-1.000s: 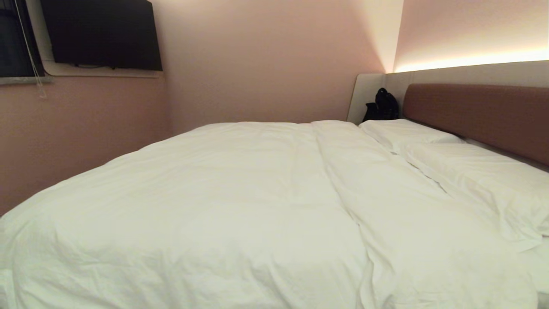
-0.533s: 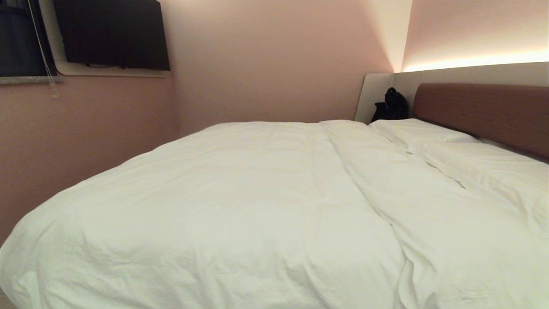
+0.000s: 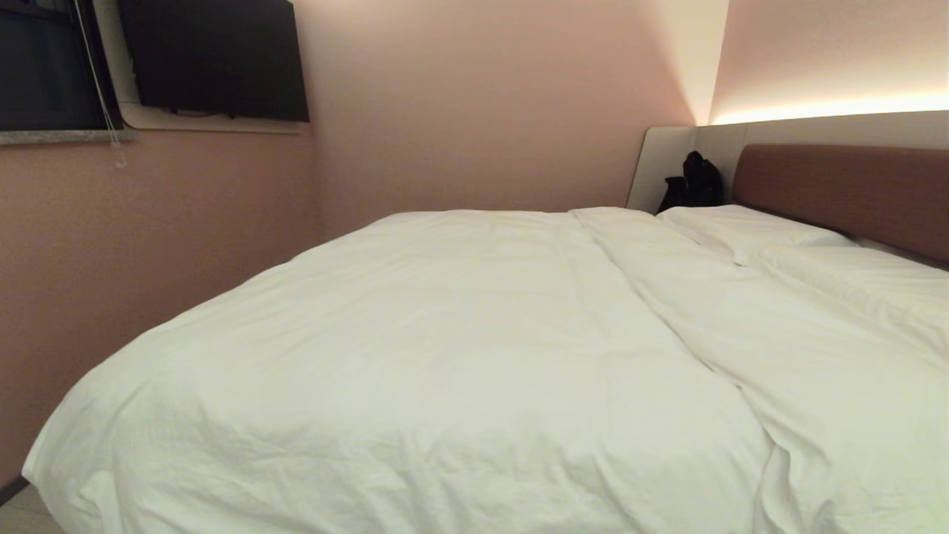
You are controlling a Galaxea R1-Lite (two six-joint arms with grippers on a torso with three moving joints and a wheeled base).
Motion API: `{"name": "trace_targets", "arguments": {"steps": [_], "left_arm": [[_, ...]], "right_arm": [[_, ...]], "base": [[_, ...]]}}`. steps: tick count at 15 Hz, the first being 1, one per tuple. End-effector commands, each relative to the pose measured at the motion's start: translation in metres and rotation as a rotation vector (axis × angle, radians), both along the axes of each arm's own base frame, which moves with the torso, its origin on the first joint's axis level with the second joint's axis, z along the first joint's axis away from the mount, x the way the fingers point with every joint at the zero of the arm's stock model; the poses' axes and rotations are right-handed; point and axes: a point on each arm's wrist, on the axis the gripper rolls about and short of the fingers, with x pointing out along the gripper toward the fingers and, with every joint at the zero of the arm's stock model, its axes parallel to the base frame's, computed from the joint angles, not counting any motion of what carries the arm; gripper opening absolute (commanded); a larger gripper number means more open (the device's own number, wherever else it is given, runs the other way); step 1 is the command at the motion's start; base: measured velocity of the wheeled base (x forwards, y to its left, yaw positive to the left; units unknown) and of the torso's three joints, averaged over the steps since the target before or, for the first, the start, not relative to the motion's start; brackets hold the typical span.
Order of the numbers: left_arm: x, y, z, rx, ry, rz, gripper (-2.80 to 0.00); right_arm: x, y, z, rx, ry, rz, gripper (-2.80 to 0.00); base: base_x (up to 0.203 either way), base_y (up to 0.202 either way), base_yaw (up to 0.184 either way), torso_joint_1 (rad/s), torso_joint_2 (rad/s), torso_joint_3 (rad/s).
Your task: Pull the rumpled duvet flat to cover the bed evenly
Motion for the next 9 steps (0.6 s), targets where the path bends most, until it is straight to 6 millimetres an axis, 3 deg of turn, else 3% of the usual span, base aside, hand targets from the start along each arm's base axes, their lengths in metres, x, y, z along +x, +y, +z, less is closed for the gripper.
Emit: {"name": "trace_targets", "arguments": {"steps": [1, 9], "left_arm": [[0.0000, 0.0000, -0.0001, -0.001, 0.001, 0.001, -2.80], [0.0000, 0.0000, -0.0001, 0.000, 0.001, -0.001, -2.80]], "right_arm": [[0.0000, 0.0000, -0.0001, 0.000, 0.000, 0.001, -2.80], [0.0000, 0.0000, -0.0001, 0.000, 0.000, 0.001, -2.80]], "base": [[0.000, 0.197, 0.001, -0.002, 0.00, 0.002], [0.000, 0.194, 0.000, 0.002, 0.00, 0.001]]}}
